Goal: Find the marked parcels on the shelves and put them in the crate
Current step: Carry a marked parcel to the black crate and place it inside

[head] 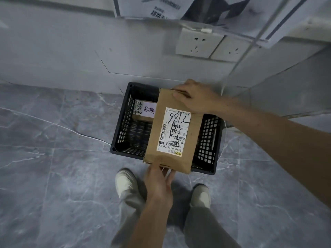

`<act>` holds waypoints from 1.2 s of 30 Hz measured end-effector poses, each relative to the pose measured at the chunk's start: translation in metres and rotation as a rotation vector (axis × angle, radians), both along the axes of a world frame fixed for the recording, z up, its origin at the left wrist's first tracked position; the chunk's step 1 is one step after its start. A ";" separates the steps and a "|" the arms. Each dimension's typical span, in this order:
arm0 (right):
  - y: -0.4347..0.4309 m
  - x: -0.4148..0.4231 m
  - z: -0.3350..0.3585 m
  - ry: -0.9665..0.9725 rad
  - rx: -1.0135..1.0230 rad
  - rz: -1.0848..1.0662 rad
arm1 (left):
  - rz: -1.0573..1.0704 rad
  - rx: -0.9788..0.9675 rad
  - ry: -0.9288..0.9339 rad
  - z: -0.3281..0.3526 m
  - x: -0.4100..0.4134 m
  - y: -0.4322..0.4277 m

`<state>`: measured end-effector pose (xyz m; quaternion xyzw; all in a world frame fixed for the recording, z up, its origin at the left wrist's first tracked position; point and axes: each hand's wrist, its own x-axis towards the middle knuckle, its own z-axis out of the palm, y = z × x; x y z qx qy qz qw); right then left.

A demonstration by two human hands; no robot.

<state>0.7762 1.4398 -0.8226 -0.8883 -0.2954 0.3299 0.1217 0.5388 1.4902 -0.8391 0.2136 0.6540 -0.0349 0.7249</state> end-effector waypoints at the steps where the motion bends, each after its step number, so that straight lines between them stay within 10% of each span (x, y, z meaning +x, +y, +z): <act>1: 0.001 0.000 -0.009 -0.013 0.004 0.000 | -0.013 0.006 0.030 -0.008 0.002 0.001; 18: 0.002 -0.005 -0.141 -0.070 -0.102 -0.048 | -0.176 0.110 0.329 -0.113 0.037 0.009; 36: -0.014 0.011 -0.198 -0.093 -0.127 -0.116 | -0.216 -0.061 0.233 -0.140 0.069 -0.003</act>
